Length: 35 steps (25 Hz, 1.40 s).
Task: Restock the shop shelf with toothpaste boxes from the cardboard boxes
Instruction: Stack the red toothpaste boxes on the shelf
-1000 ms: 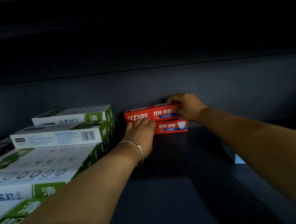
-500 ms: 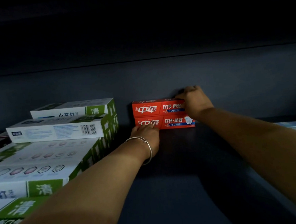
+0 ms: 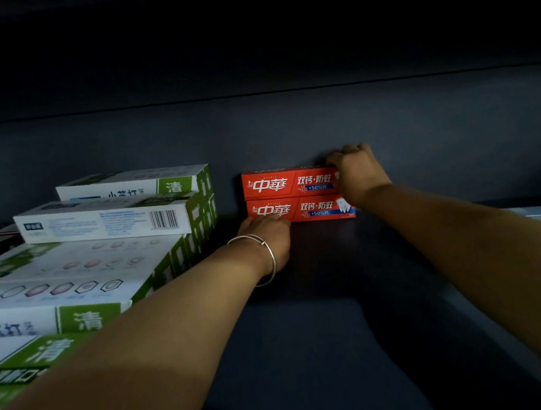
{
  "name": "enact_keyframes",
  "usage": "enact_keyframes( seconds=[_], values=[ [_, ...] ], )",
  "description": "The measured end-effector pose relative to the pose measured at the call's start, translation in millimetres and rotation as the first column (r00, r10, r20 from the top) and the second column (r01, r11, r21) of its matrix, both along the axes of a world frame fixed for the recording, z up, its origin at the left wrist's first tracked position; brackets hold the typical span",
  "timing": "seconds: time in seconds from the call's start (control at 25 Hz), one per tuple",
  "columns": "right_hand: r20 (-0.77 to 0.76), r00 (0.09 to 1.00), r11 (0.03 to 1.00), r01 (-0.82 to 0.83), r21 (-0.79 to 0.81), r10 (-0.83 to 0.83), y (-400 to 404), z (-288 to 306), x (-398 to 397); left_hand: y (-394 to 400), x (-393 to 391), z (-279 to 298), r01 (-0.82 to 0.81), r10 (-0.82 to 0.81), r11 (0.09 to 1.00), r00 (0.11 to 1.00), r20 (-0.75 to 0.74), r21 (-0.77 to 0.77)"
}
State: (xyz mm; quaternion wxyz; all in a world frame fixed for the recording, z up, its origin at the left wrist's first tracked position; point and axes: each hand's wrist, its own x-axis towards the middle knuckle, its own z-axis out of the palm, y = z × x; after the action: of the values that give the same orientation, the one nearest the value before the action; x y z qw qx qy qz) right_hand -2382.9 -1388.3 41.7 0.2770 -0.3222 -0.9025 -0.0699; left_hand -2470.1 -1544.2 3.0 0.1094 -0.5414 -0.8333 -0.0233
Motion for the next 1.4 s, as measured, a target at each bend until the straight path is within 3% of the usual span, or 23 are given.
enact_keyframes(
  seconds=[0.28,0.44,0.64,0.84,1.04,1.2,1.4],
  values=[
    [0.102,0.995,1.000,0.004,-0.004,-0.004,-26.1,11.3,27.9,-17.0,24.1,12.1,0.023,-0.026,0.999,0.995,0.099,0.027],
    [0.150,0.984,0.995,-0.091,-0.031,0.095,-59.0,10.8,73.9,-41.6,65.6,29.0,0.051,-0.070,0.993,0.981,0.183,0.109],
    [0.102,0.981,0.986,-0.168,-0.006,0.167,-125.5,-3.1,178.6,-99.1,155.4,33.3,0.156,-0.210,0.933,0.968,0.137,0.325],
    [0.035,0.951,0.952,-0.306,-0.010,0.306,-197.0,-43.3,303.9,-151.5,254.3,-16.7,0.239,-0.318,0.903,0.931,0.180,0.358],
    [0.159,0.927,0.932,-0.310,-0.188,0.340,-236.6,-150.3,399.0,-182.6,326.9,-129.6,0.246,-0.298,0.951,0.893,0.338,0.189],
    [0.348,0.892,0.899,-0.127,-0.420,0.288,-229.2,-251.4,444.4,-193.2,357.8,-217.7,0.189,-0.155,0.982,0.872,0.465,-0.028],
    [0.418,0.874,0.786,0.070,-0.614,0.249,-204.2,-335.7,469.5,-184.6,376.9,-311.0,0.054,0.106,0.931,0.905,0.411,-0.360]
  ],
)
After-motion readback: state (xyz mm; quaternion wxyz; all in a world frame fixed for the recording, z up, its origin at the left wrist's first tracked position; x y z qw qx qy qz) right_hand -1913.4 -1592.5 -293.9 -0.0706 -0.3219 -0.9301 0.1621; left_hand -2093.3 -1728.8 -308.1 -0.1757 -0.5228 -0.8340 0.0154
